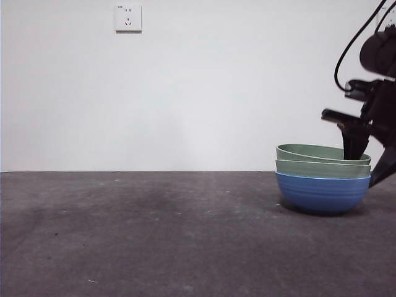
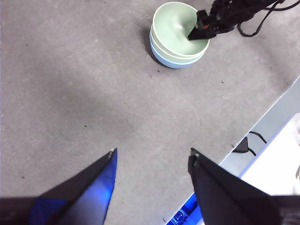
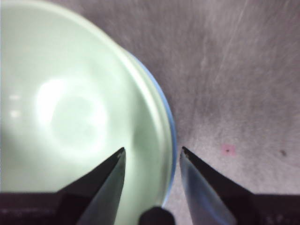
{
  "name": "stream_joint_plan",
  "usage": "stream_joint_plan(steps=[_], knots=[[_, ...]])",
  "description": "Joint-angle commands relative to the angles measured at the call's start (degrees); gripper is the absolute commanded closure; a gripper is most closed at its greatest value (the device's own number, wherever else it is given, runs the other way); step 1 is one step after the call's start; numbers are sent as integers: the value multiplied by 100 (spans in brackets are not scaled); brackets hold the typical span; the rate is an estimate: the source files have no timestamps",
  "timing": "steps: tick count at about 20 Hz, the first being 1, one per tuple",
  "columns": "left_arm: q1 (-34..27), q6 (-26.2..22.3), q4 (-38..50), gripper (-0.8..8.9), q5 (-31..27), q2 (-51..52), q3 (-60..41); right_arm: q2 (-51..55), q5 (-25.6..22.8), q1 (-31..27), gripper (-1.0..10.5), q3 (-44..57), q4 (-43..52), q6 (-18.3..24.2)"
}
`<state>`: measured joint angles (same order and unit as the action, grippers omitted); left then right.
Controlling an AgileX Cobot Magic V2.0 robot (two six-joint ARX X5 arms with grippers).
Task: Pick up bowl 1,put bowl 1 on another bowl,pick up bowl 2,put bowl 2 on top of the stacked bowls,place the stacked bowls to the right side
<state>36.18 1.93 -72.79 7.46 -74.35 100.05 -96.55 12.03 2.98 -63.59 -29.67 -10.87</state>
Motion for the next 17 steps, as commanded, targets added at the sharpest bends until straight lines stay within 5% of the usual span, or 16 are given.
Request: stream_joint_plan(steps=[1,14,17], knots=[[13,-52,28,557,4,2,-7,400,-11,-7,751,57,-127,138],[11,-350,11,563,13,2,-7,3593,4,380,762,57,-3287,688],[11,-365,-35,588,17,2,-7,4162,2,560,896,57,-3639,686]])
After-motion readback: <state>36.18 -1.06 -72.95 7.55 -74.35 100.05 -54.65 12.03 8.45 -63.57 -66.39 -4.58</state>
